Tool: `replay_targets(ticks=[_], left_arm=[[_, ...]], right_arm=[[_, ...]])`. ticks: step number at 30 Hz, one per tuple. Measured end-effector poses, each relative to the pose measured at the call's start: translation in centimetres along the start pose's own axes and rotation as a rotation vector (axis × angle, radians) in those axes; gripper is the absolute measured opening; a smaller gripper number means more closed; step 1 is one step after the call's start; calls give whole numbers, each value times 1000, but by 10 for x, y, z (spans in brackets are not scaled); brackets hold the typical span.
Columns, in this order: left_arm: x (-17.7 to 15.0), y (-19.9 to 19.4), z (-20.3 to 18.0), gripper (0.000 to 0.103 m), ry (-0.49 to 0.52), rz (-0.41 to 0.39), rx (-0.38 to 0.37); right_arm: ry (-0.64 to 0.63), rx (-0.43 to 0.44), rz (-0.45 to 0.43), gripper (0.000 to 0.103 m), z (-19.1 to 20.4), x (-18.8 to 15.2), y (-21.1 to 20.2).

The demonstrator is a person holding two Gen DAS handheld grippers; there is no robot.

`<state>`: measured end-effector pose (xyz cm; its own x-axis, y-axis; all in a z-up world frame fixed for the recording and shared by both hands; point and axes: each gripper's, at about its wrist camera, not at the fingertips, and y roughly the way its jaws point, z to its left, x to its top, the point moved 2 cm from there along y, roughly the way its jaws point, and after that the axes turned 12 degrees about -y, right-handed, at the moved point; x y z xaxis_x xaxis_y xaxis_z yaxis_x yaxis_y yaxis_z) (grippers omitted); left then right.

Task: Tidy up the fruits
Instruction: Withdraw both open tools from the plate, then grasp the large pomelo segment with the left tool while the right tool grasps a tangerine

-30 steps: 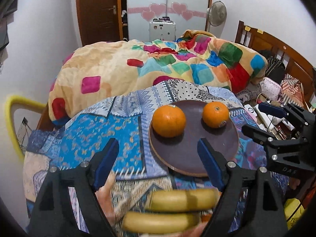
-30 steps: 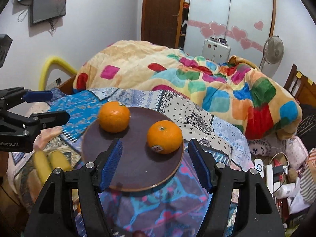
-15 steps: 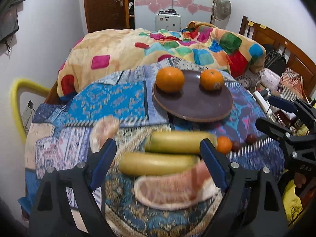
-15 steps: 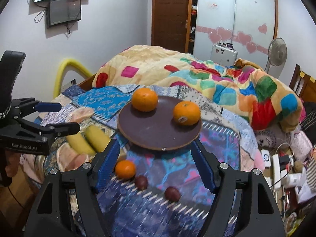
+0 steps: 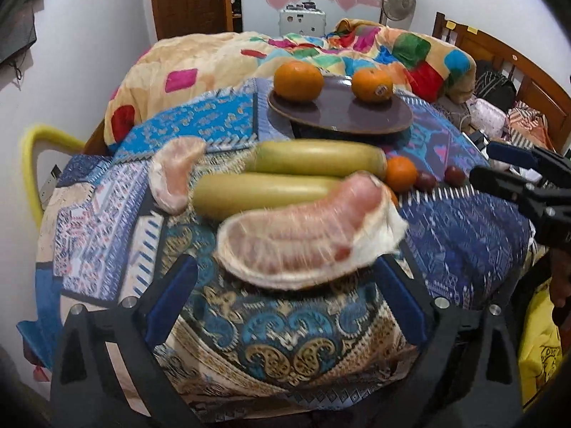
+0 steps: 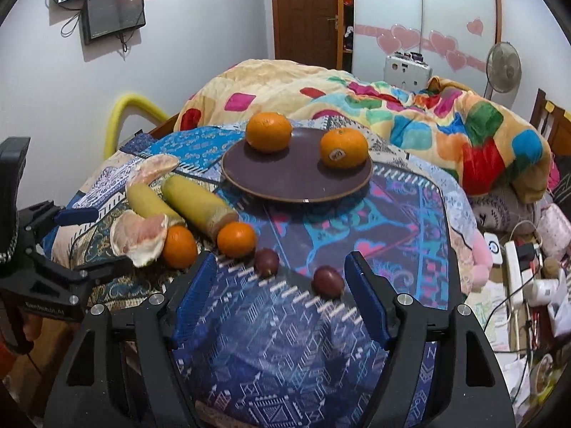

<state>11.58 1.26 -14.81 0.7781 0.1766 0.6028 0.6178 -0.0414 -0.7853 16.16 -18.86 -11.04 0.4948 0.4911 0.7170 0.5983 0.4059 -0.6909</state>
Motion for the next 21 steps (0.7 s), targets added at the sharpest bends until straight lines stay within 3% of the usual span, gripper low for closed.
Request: replay_targets(ticks=[5,14,21], left_arm=[[-8,15,-6,101,2,31,20],[5,27,-6,102,-53,11,39],[1,19,9,90,-66,-22,25]], right_arm=[[10,7,13,71,1,-8,0],[12,27,25,71,6,-12,7],[10,50,28,71,11,-12,15]])
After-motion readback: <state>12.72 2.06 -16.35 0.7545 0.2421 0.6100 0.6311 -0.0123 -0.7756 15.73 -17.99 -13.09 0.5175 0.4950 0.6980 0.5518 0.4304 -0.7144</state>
